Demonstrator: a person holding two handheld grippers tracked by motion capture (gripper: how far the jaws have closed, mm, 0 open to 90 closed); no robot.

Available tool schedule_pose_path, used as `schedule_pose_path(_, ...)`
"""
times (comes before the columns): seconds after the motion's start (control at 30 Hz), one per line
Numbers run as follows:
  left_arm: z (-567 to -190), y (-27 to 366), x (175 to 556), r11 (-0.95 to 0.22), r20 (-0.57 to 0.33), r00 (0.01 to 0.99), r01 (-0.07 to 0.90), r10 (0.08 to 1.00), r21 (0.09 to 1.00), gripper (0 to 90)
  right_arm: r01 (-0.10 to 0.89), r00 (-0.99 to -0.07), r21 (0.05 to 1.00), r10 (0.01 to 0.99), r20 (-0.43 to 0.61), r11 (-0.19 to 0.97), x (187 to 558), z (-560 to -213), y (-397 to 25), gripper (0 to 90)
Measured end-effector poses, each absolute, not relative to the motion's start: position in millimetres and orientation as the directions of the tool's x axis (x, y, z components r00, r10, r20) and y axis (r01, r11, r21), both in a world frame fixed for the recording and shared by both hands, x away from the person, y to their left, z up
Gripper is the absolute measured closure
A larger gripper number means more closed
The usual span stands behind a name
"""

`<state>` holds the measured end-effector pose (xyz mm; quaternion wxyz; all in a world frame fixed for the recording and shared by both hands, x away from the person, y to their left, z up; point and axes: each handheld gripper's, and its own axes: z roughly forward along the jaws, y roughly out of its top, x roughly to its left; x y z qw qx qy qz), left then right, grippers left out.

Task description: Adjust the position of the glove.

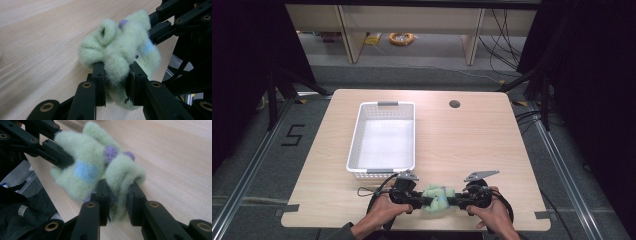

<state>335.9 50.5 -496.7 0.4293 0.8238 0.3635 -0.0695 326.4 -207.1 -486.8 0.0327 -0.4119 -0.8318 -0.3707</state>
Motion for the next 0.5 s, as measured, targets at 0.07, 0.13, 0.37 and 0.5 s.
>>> schedule_pose_path(0.07, -495.5, 52.0, 335.8, -0.359, -0.428, 0.721, 0.662, 0.545, 0.658, 71.1, 0.708, -0.659, 0.594, 0.661, 0.359, 0.382, 326.3, -485.9, -207.5, 75.3)
schedule_pose_path(0.13, -494.6, 52.4, 336.8, -0.359, -0.420, 0.722, 0.658, 0.550, 0.662, 71.1, 0.709, -0.657, 0.597, 0.657, 0.368, 0.375, 325.6, -485.2, -207.1, 75.3)
schedule_pose_path(0.37, -490.1, 49.9, 335.9, -0.355, -0.419, 0.729, 0.649, 0.541, 0.673, 71.7, 0.702, -0.659, 0.610, 0.659, 0.363, 0.367, 325.8, -484.7, -210.7, 75.3)
schedule_pose_path(0.5, -487.0, 50.8, 336.5, -0.353, -0.424, 0.731, 0.649, 0.535, 0.674, 71.9, 0.694, -0.669, 0.624, 0.642, 0.374, 0.359, 326.9, -483.6, -212.4, 75.3)
